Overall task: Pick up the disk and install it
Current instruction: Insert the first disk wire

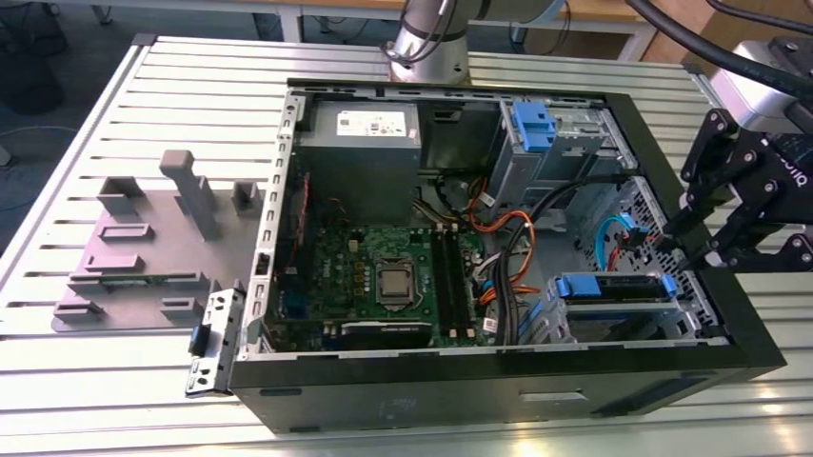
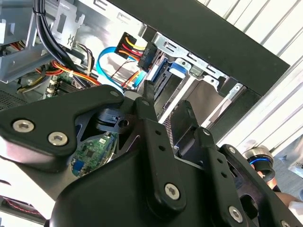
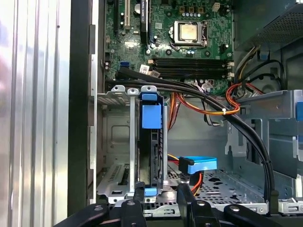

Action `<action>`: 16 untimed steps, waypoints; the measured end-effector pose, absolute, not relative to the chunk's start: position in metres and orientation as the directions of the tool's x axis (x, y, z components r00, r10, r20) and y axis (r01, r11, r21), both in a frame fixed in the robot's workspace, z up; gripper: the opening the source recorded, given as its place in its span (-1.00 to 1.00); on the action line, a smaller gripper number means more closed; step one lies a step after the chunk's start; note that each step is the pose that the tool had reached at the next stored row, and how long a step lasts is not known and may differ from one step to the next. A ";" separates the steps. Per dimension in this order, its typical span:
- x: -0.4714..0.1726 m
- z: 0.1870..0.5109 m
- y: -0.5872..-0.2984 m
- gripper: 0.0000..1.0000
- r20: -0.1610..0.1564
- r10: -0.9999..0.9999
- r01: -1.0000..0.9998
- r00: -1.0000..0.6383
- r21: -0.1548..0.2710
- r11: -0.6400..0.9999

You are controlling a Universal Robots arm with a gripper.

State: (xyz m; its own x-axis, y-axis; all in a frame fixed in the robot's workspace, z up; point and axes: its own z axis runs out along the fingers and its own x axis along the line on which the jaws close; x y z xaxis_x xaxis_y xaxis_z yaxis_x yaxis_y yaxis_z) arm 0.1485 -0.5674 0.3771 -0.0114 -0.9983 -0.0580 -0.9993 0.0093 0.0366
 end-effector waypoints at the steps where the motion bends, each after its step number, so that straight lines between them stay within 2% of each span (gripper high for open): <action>1: 0.149 0.377 -0.567 -0.18 -0.058 -0.998 -0.999 -0.011 0.037 0.009; 16: 0.150 0.377 -0.563 -0.18 -0.058 -0.998 -0.999 -0.011 0.037 0.009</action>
State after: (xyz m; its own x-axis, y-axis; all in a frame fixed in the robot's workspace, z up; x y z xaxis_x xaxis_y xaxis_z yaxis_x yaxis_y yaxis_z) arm 0.1497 -0.5626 0.3771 -0.0114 -0.9983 -0.0580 -0.9993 0.0093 0.0366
